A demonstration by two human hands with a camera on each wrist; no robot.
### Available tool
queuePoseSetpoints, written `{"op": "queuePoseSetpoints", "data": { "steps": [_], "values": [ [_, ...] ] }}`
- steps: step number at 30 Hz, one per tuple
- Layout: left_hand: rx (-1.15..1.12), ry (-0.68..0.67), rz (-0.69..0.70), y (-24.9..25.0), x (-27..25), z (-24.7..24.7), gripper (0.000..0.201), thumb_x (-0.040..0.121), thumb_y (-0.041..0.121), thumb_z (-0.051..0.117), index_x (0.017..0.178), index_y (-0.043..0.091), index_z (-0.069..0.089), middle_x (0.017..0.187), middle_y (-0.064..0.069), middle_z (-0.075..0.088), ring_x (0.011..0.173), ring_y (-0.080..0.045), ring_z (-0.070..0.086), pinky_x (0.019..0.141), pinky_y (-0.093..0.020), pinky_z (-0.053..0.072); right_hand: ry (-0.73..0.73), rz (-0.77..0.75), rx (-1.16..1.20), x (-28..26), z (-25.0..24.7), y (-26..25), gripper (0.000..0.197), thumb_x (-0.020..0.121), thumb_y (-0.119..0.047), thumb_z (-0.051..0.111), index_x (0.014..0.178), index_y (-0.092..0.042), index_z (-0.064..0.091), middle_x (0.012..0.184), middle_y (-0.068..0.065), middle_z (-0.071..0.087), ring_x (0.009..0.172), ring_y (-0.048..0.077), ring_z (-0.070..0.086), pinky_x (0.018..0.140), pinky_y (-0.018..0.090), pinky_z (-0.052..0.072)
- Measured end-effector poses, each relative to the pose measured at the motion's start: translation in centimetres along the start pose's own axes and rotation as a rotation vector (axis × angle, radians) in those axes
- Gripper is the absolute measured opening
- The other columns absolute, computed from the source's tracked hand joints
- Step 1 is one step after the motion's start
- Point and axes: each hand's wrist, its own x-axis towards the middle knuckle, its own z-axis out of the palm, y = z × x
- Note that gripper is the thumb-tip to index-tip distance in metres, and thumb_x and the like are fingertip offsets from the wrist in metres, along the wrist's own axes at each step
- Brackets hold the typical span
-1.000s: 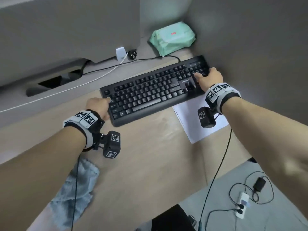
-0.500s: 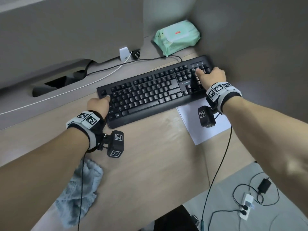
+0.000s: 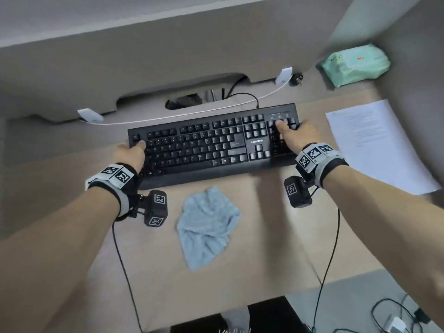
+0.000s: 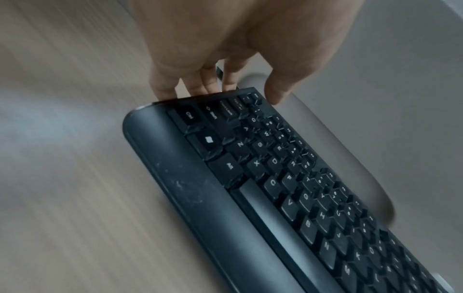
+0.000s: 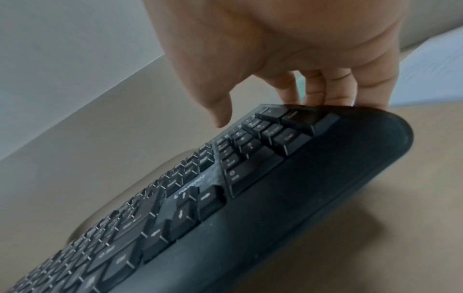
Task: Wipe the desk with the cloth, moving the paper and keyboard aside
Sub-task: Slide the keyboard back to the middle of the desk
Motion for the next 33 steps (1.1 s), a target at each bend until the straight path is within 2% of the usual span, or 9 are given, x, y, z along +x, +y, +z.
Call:
{"op": "queuePoseSetpoints", "data": {
  "steps": [2, 5, 8, 13, 16, 19, 26, 29, 33],
  "values": [
    [-0.006, 0.044, -0.04, -2.6, 2.0, -4.1, 0.048, 0.092, 0.04, 0.055, 0.126, 0.006, 0.058, 0.127, -0.019, 0.061, 0.117, -0.038, 0.056, 0.102, -0.037, 0.041, -0.045, -0.031, -0.005, -2.3, 3.1, -3.3, 0.092, 0.072, -0.081, 0.049, 0.122, -0.005, 0.057, 0.127, 0.02, 0.06, 0.12, 0.037, 0.054, 0.099, 0.043, 0.045],
    [-0.029, 0.104, -0.115, -6.6, 4.8, -9.2, 0.056, 0.084, 0.044, 0.061, 0.124, 0.005, 0.06, 0.124, -0.02, 0.063, 0.114, -0.038, 0.059, 0.102, -0.042, 0.045, -0.087, -0.079, -0.035, -5.4, 7.6, -7.9, 0.089, 0.075, -0.08, 0.049, 0.124, -0.005, 0.055, 0.129, 0.02, 0.057, 0.12, 0.036, 0.054, 0.099, 0.042, 0.045],
    [-0.079, 0.128, -0.196, -10.0, 7.9, -13.2, 0.063, 0.078, 0.049, 0.064, 0.12, 0.002, 0.062, 0.121, -0.017, 0.065, 0.109, -0.036, 0.061, 0.099, -0.039, 0.047, -0.118, -0.101, -0.05, -7.9, 11.6, -11.9, 0.082, 0.08, -0.074, 0.053, 0.122, -0.004, 0.055, 0.132, 0.02, 0.054, 0.122, 0.035, 0.053, 0.099, 0.04, 0.042],
    [-0.11, 0.105, -0.289, -13.7, 12.1, -17.7, 0.073, 0.08, 0.054, 0.06, 0.132, 0.003, 0.053, 0.133, -0.015, 0.057, 0.12, -0.035, 0.054, 0.104, -0.036, 0.037, -0.178, -0.109, -0.079, -10.6, 17.3, -16.4, 0.09, 0.08, -0.074, 0.052, 0.13, 0.001, 0.051, 0.135, 0.021, 0.055, 0.134, 0.034, 0.044, 0.108, 0.042, 0.04],
    [-0.128, 0.098, -0.25, -15.5, 14.3, -19.1, 0.065, 0.07, 0.056, 0.061, 0.12, 0.015, 0.064, 0.121, -0.004, 0.065, 0.108, -0.029, 0.061, 0.098, -0.035, 0.044, -0.178, -0.098, -0.086, -11.6, 19.4, -17.8, 0.09, 0.079, -0.074, 0.054, 0.131, -0.001, 0.048, 0.139, 0.021, 0.049, 0.132, 0.034, 0.046, 0.105, 0.042, 0.042],
    [-0.104, 0.114, -0.217, -16.4, 15.4, -19.9, 0.05, 0.07, 0.052, 0.061, 0.108, 0.019, 0.068, 0.114, -0.004, 0.068, 0.104, -0.028, 0.063, 0.097, -0.037, 0.047, -0.178, -0.088, -0.119, -12.1, 20.7, -18.7, 0.092, 0.08, -0.073, 0.054, 0.135, 0.0, 0.045, 0.142, 0.022, 0.045, 0.132, 0.035, 0.046, 0.106, 0.044, 0.042],
    [-0.105, 0.084, -0.138, -17.0, 16.1, -19.6, 0.028, 0.087, 0.034, 0.06, 0.107, 0.015, 0.064, 0.101, -0.004, 0.061, 0.096, -0.025, 0.058, 0.086, -0.033, 0.044, -0.173, -0.081, -0.221, -12.5, 21.6, -19.4, 0.084, 0.085, -0.07, 0.052, 0.13, 0.001, 0.047, 0.134, 0.02, 0.048, 0.114, 0.035, 0.055, 0.091, 0.04, 0.044],
    [-0.098, 0.055, -0.112, -17.4, 15.9, -19.3, 0.032, 0.085, 0.033, 0.061, 0.11, 0.013, 0.064, 0.109, -0.005, 0.067, 0.098, -0.027, 0.062, 0.085, -0.032, 0.046, -0.17, -0.102, -0.243, -12.4, 21.7, -19.1, 0.085, 0.084, -0.072, 0.051, 0.126, 0.002, 0.05, 0.126, 0.02, 0.054, 0.115, 0.036, 0.055, 0.097, 0.044, 0.046],
    [-0.089, 0.071, -0.13, -17.2, 14.7, -18.7, 0.055, 0.089, 0.031, 0.061, 0.138, 0.013, 0.046, 0.133, -0.007, 0.057, 0.118, -0.027, 0.055, 0.095, -0.029, 0.039, -0.177, -0.148, -0.265, -13.1, 20.7, -18.8, 0.079, 0.086, -0.066, 0.054, 0.129, 0.0, 0.047, 0.127, 0.02, 0.053, 0.114, 0.036, 0.055, 0.093, 0.043, 0.046]
  ]
}}
